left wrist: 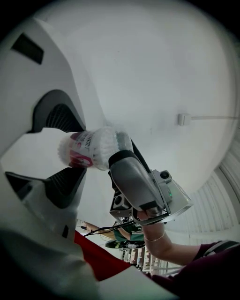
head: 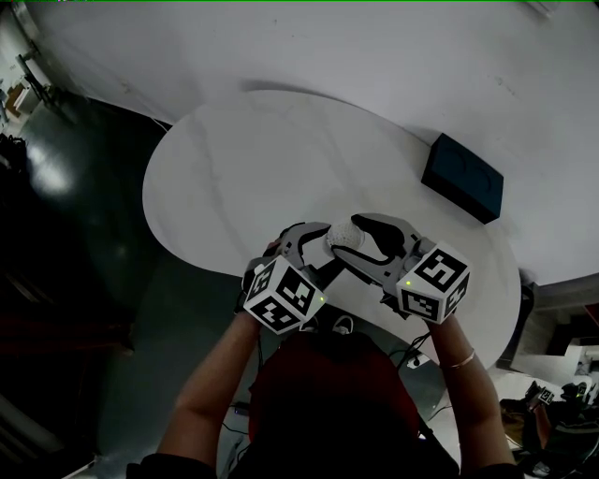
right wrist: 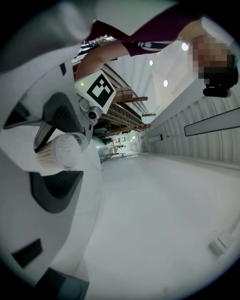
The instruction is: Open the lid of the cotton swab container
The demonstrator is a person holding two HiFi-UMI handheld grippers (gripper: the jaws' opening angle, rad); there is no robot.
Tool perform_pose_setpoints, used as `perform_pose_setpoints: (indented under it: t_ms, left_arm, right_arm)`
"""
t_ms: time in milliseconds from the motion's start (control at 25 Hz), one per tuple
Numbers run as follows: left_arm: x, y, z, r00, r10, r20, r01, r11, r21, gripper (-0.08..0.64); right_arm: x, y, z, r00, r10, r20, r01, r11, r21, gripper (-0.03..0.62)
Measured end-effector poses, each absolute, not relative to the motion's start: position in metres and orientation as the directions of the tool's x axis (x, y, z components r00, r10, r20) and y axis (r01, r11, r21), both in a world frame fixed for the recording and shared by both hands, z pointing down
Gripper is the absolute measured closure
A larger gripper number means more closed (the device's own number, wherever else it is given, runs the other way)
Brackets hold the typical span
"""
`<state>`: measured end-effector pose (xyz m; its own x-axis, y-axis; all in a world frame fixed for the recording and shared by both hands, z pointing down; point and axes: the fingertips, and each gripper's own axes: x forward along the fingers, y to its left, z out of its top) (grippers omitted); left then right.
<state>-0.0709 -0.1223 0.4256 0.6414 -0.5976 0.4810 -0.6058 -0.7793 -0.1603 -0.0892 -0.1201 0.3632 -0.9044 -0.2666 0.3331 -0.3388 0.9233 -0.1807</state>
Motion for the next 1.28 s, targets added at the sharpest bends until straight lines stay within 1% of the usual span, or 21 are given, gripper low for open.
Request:
perform_pose_setpoints:
  t_ms: [280,640,1000,1280]
  left_arm:
    - [-0.075,-0.12,0.436,0.636,-0.588,0.5,-0.605,-0.782,-0.149,0.305]
    - [-0.064,-0.117,0.444,0.656,-0.558,0.509,-0.586,-0.801,-0.123,0.305]
    - [-0.052,-0.119,0.446,0.686,-0.527,0.502,-0.569,-0.818,-0.082,0.305]
    - [-0.049,-0.131,0.45,0.686,-0.526,0.503,-0.59,-0.806,-0.039,0.305]
  right_arm:
    - [-0.083,-0.135,0.347,-0.911,-0.32,0.261,-0.375,0.906,-0.196,0.327]
    - [-0.059,-0.163,0.346,-0.871,-0.434,0.229,-0.482,0.845,-0.232,0.327]
    - [-0.037,-0.179,0.348,-0.838,-0.508,0.198,-0.545,0.778,-0.312,0.327]
    - [-0.013,-0.181,0.341,-0.804,-0.581,0.126,-0.579,0.717,-0.388,0.327]
